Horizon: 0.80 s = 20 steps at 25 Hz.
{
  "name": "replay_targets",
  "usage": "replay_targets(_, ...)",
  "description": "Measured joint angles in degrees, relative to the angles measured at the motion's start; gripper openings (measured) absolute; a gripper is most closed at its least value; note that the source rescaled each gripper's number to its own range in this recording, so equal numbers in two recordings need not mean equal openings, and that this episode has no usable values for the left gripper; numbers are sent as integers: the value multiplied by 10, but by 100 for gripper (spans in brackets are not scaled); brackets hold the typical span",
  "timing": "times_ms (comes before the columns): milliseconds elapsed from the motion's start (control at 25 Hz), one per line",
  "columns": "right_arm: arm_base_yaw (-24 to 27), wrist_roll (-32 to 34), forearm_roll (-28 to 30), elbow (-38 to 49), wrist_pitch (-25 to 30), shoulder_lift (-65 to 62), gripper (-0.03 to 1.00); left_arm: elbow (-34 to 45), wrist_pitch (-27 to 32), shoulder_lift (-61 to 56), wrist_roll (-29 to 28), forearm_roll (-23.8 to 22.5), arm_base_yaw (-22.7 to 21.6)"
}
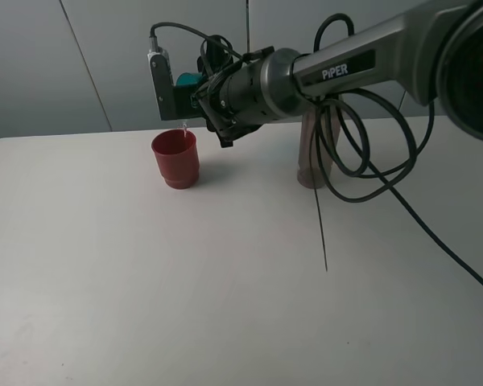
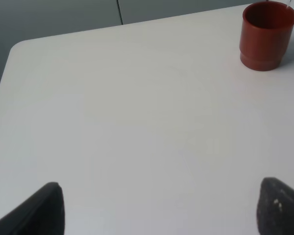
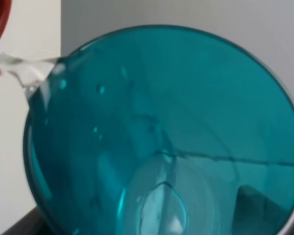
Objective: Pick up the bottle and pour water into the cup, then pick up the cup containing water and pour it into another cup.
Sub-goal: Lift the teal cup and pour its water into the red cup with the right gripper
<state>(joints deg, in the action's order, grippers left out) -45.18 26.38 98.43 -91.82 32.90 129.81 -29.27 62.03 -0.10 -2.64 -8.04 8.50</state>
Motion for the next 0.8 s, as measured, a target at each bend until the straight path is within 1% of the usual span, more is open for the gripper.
replay_targets(360,-8,-6,6,-9,3,0,11,0,0,0,0,0,0)
replay_targets(560,-8,-38,8,-9,10,0,11,0,0,0,0,0,0)
replay_targets(800,-8,-57,8,-9,14,0,11,0,0,0,0,0,0)
